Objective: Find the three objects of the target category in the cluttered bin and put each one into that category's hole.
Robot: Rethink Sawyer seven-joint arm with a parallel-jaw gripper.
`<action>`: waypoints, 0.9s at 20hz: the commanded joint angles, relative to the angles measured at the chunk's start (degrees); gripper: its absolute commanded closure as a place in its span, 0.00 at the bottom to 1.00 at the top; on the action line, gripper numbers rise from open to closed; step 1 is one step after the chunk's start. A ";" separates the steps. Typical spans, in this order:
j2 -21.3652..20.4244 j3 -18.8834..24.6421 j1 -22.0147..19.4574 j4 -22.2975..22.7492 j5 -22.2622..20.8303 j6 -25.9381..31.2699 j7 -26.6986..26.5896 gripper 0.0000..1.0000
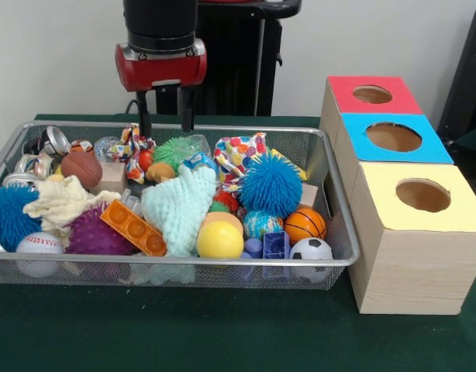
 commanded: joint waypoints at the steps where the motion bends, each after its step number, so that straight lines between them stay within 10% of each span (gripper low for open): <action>1: -1.87 1.99 -3.72 6.93 1.12 -5.62 -0.48 0.00; 18: 6.32 -1.66 -4.32 4.80 -5.90 -11.94 0.64 0.00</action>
